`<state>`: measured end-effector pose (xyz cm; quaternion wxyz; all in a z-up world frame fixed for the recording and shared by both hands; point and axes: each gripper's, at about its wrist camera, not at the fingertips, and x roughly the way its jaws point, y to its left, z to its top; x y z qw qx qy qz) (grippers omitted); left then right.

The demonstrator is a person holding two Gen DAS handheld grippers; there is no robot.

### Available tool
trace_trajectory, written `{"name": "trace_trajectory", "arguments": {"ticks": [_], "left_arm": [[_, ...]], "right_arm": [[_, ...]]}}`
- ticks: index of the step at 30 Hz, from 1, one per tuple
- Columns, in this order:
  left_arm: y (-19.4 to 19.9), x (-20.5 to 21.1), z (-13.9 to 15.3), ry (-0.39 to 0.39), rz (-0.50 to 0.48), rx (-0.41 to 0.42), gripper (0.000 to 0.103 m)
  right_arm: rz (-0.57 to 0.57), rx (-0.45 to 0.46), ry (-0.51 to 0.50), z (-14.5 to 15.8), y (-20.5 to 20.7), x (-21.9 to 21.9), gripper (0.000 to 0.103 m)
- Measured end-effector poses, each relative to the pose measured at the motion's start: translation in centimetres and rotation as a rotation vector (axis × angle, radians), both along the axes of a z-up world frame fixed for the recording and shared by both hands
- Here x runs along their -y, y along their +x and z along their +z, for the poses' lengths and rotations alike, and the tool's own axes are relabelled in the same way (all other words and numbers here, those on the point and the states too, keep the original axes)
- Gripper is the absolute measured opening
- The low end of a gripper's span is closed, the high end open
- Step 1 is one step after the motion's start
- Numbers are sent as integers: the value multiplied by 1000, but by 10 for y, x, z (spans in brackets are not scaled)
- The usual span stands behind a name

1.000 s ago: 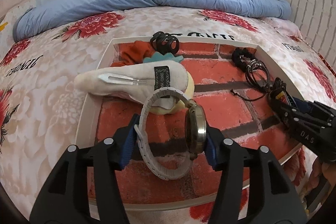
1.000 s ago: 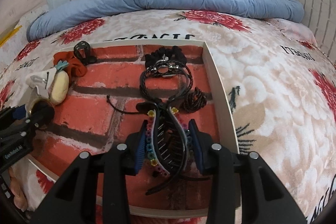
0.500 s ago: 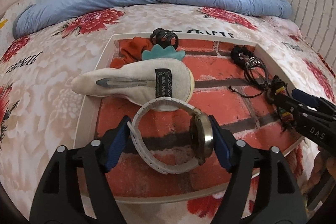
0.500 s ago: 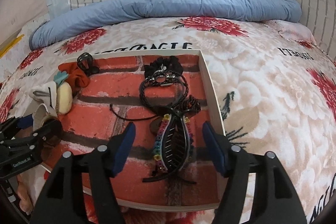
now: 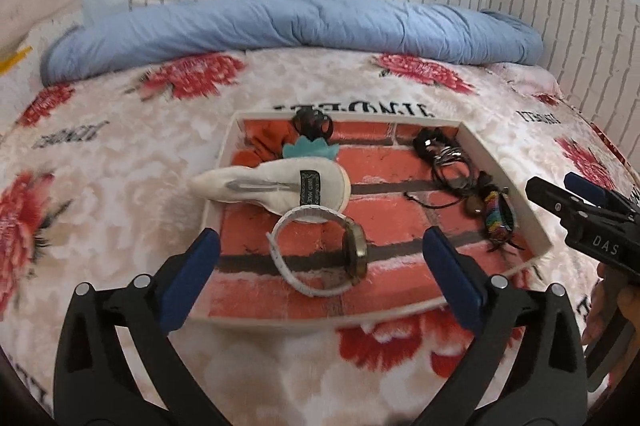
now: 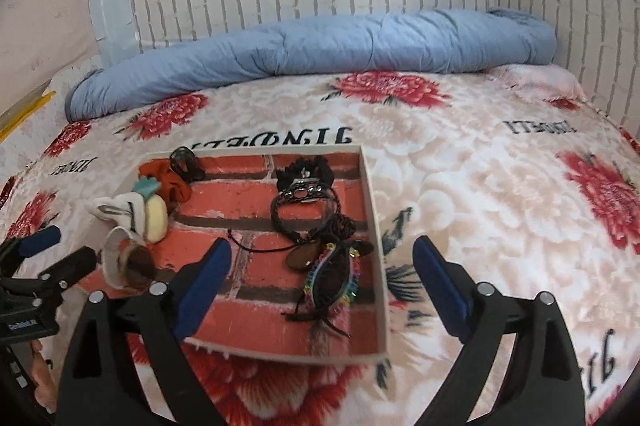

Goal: Organize jewelry
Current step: 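Open the left tool to release the watch while the right tool releases the claw clip, then move the left tool toward the wooden bead bracelet while the right tool moves toward the cream flower scrunchie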

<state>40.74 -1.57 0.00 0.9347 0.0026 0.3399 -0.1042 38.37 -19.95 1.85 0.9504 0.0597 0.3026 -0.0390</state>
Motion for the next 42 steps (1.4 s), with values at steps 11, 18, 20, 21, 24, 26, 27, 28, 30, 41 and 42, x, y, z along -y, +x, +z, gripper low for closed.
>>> {"name": "trace_trajectory", "arguments": {"ticks": [11,18,20,21,24,26,27,28,30,41,42], "left_arm": [[-83,-11,6,-5,63,-30,98],[-116,-15,-27,-30,80,-110,98],[-122,-16,-33,-22,86,-116,98],[-124,-17,-35,-18,89,-115,98],[-131,-16,-43,4,105,-109,98],[-130,-15,-49,27,114,-122,98],[-129,-14,-52,46,123,-128,98],[-128,-13,-54,59,127,-129,98],[-128,-10,-55,73,123,-128,98],[-122,-3,-69,66,72,-177,97],[-120,-4,-71,59,73,-190,97]], "right_arm": [[25,-44,-64,0,-82,4,92],[27,-99,-64,-30,-119,10,92],[23,-110,-64,-40,-127,12,92],[24,-115,-66,-44,-128,12,92],[26,-143,-66,-57,-131,13,92],[19,-149,-74,-59,-130,12,91],[23,-148,-77,-59,-129,11,91],[27,-149,-80,-59,-129,10,91],[32,-157,-90,-62,-127,8,91],[56,-229,-101,-76,-116,1,65],[56,-233,-104,-77,-115,1,64]]}}
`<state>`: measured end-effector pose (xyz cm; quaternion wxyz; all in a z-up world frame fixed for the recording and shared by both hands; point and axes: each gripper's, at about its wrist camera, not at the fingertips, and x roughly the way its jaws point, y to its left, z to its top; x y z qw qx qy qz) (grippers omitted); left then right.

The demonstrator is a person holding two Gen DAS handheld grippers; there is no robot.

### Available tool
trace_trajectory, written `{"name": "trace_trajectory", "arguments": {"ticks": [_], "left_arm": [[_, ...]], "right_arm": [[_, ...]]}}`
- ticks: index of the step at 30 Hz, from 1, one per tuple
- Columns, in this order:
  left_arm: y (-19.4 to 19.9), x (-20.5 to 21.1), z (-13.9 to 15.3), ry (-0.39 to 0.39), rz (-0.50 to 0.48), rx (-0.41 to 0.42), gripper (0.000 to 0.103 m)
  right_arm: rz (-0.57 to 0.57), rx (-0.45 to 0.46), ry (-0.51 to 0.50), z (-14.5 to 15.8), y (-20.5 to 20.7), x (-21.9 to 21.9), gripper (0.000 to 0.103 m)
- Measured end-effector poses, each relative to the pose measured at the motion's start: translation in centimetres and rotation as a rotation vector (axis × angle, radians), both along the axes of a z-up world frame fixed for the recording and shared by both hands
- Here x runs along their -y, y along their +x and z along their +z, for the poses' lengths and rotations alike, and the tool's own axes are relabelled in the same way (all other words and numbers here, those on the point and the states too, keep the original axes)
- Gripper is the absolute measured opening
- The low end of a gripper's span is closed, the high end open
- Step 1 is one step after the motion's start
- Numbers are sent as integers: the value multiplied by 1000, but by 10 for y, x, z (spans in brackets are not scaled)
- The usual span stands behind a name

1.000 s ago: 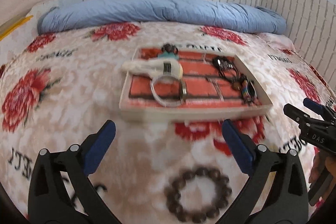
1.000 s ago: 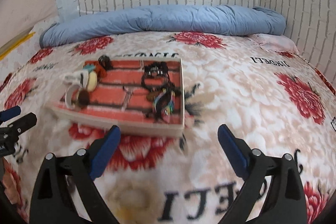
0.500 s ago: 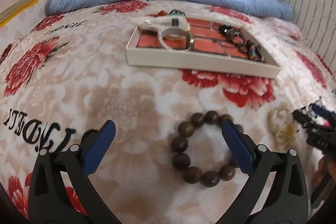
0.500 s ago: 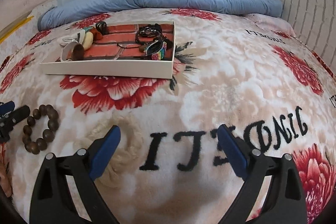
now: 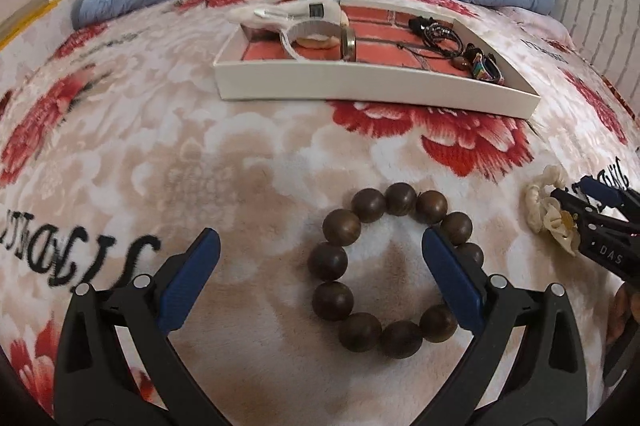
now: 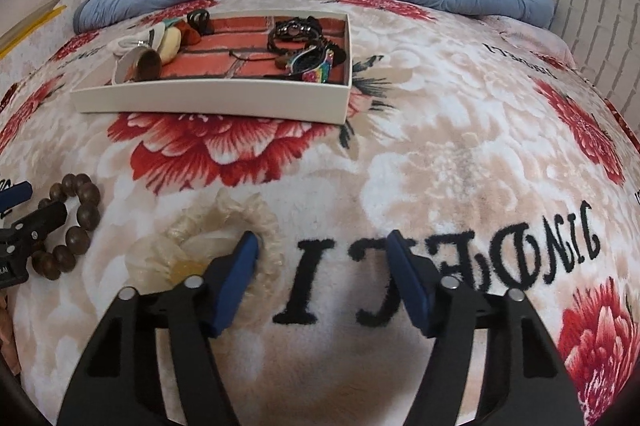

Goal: Organize jewelry
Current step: 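Move the left tool toward the wooden bead bracelet while the right tool moves toward the cream flower scrunchie, then grasp the wooden bead bracelet with the left tool while the right tool grasps the cream flower scrunchie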

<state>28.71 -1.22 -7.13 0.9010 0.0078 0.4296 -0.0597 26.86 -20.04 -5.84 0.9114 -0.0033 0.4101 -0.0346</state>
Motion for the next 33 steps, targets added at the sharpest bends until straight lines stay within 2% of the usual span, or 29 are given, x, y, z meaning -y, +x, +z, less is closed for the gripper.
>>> {"name": "trace_trajectory", "arguments": {"ticks": [2,10,12,15,17,18,20,22,24,25,28,33], "left_arm": [[2,-2,-3,-13,5,-19,94],[4,0,-5,-8,5,-22,80],[6,1,-5,-13,-6,-24,72],[7,3,-5,1,-12,-21,65],[6,5,-4,2,-30,-17,50],[5,6,-4,7,-33,-14,47],[5,8,-3,2,-48,-11,35],[5,8,-3,3,-51,-8,32],[4,7,-2,-1,-48,-6,27],[4,5,-2,-7,-44,-4,21],[5,1,-1,-32,-46,-5,19],[1,4,1,-18,-55,10,18]], "right_arm": [[1,-1,-4,0,0,-1,63],[36,-12,-14,-1,5,-8,44],[41,-14,-7,-2,6,-8,41],[49,-15,2,-2,7,-8,34],[61,-16,1,-2,7,-11,28],[65,-16,-1,-2,7,-11,24],[77,-12,-4,-2,7,-14,18],[84,-9,-9,-1,6,-15,12],[84,-1,-13,0,5,-16,11],[81,5,-14,1,4,-16,10],[69,27,0,4,1,-12,10],[61,63,10,11,-4,-9,9]]}}
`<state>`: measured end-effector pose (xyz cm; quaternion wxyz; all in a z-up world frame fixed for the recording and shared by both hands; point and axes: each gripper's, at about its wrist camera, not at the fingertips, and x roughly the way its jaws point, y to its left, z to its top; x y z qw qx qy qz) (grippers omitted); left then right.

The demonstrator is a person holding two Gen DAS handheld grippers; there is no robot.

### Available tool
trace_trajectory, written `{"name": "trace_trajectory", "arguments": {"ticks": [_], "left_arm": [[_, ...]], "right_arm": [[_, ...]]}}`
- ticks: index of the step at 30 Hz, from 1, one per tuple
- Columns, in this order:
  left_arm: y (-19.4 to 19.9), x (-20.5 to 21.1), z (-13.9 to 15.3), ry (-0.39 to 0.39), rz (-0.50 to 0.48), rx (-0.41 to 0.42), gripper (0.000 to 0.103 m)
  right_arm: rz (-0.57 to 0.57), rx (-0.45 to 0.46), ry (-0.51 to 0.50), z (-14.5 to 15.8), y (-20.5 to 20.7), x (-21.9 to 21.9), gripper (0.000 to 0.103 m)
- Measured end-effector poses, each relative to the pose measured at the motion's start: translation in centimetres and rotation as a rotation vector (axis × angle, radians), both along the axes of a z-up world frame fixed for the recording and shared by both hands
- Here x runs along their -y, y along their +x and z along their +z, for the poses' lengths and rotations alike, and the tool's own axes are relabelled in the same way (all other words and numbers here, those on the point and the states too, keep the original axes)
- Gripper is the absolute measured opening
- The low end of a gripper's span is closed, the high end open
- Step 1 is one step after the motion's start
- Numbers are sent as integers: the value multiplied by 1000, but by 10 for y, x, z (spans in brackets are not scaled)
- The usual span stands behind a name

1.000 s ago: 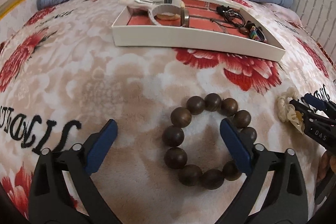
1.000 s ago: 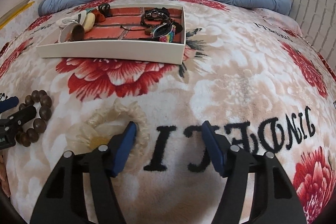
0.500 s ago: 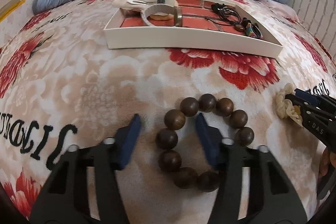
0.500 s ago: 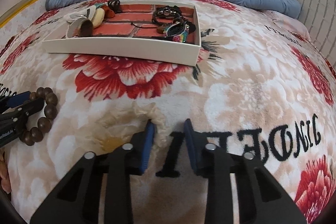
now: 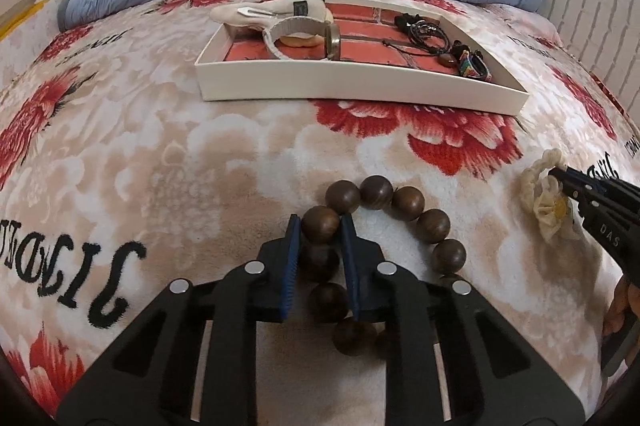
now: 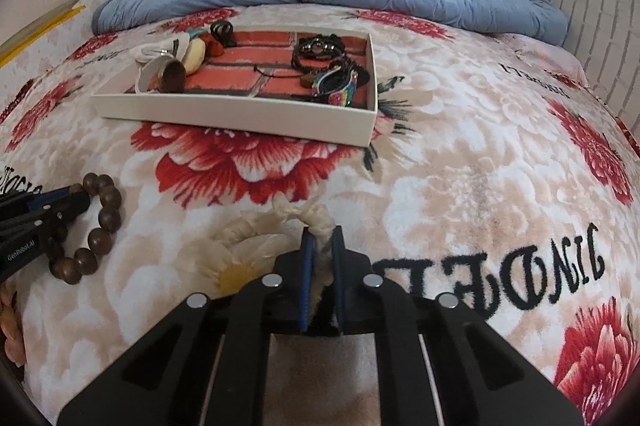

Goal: Organize jewelry
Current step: 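Grasp the wooden bead bracelet with the left tool while the right tool grasps the cream flower scrunchie, then carry the bead bracelet with the left tool while the right tool carries the scrunchie into the tray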

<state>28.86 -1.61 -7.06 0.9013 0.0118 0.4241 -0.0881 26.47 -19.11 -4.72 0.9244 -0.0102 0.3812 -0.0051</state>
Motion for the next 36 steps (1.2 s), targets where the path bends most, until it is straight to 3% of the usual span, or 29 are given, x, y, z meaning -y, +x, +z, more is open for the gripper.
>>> {"name": "trace_trajectory", "arguments": {"ticks": [6,13,20,29,36], "left_arm": [[-9,6,11,42,-11,64,18],[-15,1,41,-3,-19,147,18],[-9,16,73,17,-67,209,18],[35,26,119,-6,-105,255,18],[89,35,134,-19,-125,272,18]], "right_arm": [[-6,51,14,11,-6,2,9],[-1,98,26,27,-6,2,9],[5,158,31,60,4,3,9],[-4,199,50,92,43,6,9],[-3,205,60,96,92,5,9]]}}
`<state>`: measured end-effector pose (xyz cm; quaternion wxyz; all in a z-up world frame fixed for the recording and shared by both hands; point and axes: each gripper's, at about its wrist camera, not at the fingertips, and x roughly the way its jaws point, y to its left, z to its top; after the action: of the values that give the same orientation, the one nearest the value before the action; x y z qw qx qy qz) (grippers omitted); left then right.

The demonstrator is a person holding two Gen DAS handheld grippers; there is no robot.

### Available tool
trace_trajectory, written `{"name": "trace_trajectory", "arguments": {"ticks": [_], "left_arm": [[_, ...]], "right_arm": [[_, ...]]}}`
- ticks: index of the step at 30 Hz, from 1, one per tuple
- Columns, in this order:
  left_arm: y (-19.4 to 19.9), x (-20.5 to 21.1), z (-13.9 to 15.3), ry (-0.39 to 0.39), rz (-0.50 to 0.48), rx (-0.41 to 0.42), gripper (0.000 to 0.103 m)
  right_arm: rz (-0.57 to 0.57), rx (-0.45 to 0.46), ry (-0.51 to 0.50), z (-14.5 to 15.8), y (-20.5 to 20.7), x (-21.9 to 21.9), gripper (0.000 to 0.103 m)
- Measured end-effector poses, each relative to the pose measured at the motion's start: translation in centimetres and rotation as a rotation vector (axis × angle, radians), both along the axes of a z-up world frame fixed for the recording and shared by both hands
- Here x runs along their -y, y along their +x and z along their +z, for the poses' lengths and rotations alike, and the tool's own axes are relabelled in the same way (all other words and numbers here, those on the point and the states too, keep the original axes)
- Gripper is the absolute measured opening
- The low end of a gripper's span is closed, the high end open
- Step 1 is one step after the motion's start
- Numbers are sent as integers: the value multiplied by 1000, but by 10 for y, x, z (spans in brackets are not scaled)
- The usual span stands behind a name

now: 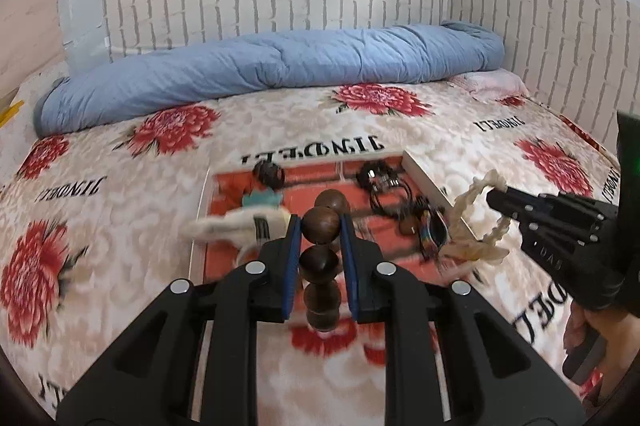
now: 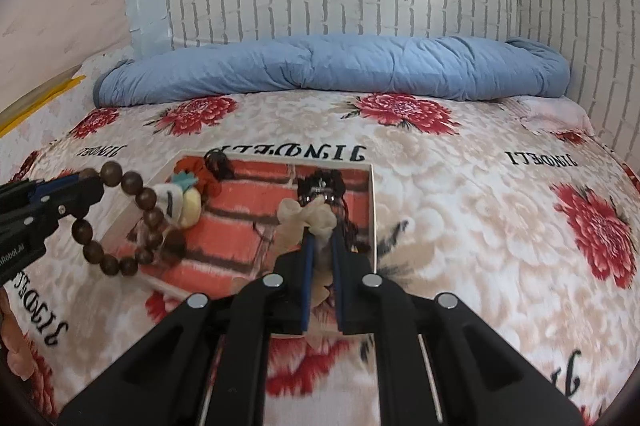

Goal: Organize jewelry
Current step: 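Carry the bead bracelet with the left tool while the right tool carries the scrunchie into the tray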

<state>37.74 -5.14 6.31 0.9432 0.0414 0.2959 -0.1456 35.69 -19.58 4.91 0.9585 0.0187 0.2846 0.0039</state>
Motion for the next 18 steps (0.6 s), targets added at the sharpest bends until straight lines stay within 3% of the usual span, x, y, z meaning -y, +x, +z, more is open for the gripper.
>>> {"name": "trace_trajectory", "arguments": {"ticks": [5,11,18], "left_arm": [[47,3,-5,-18,-11,-10,18],[103,-5,-32,-50,2,-66,18],[133,-14,-71,-35,40,-117,19]], "right_arm": [[-9,-6,11,-9,43,2,9],[-17,-31,33,-30,89,7,9],[-12,-84,34,-59,119,9,9]]}}
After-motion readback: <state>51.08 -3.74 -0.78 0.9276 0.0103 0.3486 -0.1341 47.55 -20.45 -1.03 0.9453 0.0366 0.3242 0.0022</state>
